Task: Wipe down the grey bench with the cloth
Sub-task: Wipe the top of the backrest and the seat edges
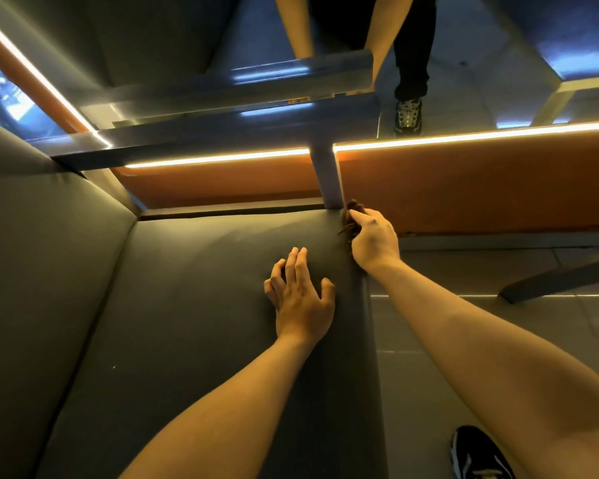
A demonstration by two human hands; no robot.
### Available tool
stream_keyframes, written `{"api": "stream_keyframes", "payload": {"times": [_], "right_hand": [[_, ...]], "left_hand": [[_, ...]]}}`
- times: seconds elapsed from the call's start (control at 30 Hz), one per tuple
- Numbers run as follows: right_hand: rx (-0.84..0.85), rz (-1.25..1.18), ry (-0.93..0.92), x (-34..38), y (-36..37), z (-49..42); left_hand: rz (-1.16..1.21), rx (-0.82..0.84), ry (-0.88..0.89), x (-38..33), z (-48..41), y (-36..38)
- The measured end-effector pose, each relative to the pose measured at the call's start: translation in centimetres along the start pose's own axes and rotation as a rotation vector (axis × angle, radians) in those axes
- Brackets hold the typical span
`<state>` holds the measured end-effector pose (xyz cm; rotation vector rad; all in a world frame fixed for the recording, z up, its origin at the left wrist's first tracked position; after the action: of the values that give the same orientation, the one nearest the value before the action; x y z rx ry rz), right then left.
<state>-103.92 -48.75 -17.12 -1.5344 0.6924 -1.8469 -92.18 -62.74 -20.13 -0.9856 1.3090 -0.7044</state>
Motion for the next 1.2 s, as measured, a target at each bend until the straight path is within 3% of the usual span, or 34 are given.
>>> {"api": "stream_keyframes", "payload": {"times": [0.17, 0.3, 0.37, 0.5, 0.57, 0.63, 0.7, 0.77, 0.93, 1.2], "right_hand": [[-0.01, -0.017, -0.063, 1.8, 1.5, 1.9], [0.158, -0.057, -0.142, 3.6, 2.6, 2.8], [0.316, -0.238, -0.148, 5.1, 3.7, 4.4], [0.538, -0.849, 0.099, 6.8, 5.2, 5.8], [0.549, -0.891, 0.097, 6.8, 5.2, 5.0], [0.412, -0.727, -0.027, 6.5, 4.6, 4.0], [0.101, -0.472, -0.126, 5.3, 4.0, 3.1], [-0.098, -0.341, -0.095, 3.5, 3.8, 2.6], [-0.199, -0.347, -0.056, 1.5, 4.5, 2.2], [-0.104, -0.076, -0.138, 2.0, 5.8, 2.3]], "left_hand": [[0.052, -0.003, 0.005, 0.1, -0.2, 0.2], [0.168, -0.06, 0.056, 0.0, -0.1, -0.7], [0.292, -0.057, 0.074, 0.8, -0.6, -0.5], [0.491, -0.066, 0.074, 1.9, -1.8, -1.8], [0.477, -0.065, 0.18, 1.6, -2.8, -3.3], [0.339, -0.024, 0.353, 1.7, -3.9, -3.9], [0.171, 0.003, 0.465, 2.3, -5.5, -3.3], [0.118, -0.003, 0.466, 1.8, -7.2, -2.7], [0.005, 0.095, 0.457, -0.9, -10.4, 0.2], [-0.022, -0.117, 0.315, 2.9, -11.1, -3.1]]}}
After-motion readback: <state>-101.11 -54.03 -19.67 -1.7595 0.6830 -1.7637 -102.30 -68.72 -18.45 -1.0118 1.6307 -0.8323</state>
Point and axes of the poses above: each hand's wrist, its own z-axis away from the middle knuckle, its own y-axis out of the palm, x = y × z, the point moved 5 cm from there along -z, towards the middle knuckle, and after that the axes turned 7 degrees about y, right-handed, at the moved point
